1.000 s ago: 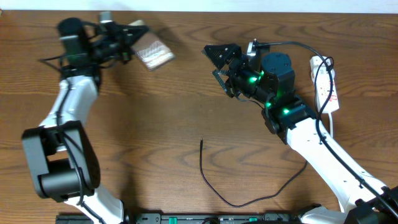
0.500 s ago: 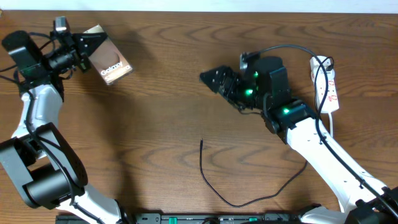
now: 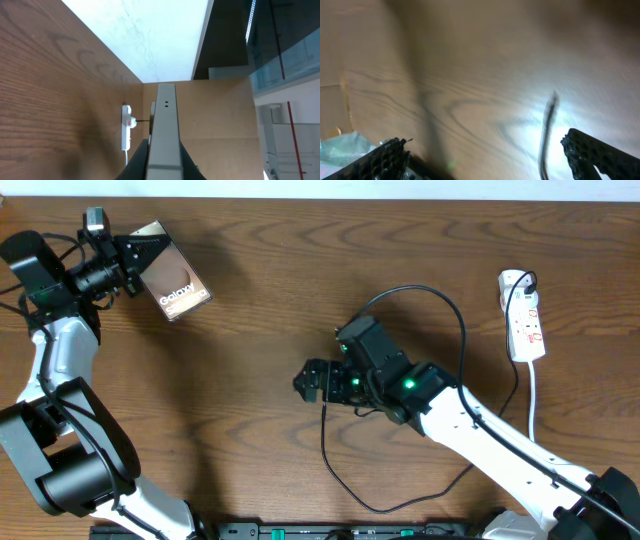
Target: Plug charger to phone and switch on socket
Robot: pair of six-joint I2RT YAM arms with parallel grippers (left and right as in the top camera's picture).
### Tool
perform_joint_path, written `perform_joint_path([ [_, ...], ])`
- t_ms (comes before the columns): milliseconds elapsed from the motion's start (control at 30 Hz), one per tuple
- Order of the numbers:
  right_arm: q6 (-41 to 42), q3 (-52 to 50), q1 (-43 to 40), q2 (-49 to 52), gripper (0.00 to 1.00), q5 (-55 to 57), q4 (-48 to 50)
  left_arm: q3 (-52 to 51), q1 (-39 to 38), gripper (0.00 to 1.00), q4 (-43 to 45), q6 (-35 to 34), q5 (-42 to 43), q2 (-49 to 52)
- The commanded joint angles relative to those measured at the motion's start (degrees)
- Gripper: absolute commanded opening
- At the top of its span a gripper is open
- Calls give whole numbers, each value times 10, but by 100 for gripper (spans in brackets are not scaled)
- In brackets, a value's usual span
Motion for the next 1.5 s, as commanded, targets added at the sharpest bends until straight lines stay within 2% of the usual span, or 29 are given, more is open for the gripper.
perform_joint_path([
  [0,-25,18,7,1,99,28,21,14,0,8,5,4,27,-16],
  [100,15,51,6,10,99,44,-35,14,0,8,5,3,28,-16],
  [267,19,193,6,82,99,98,-234,14,0,8,5,3,27,-16],
  [433,54,277,6,156,99,103,-330,14,0,7,5,3,27,-16],
  [733,69,282,9,262,99,79,-379,14,0,8,5,3,27,-16],
  [1000,73,277,26,282,98,88,-393,10,0,7,5,3,28,-16],
  [1467,96,272,91,282,99,232,-379,9,0,8,5,4,28,-16],
])
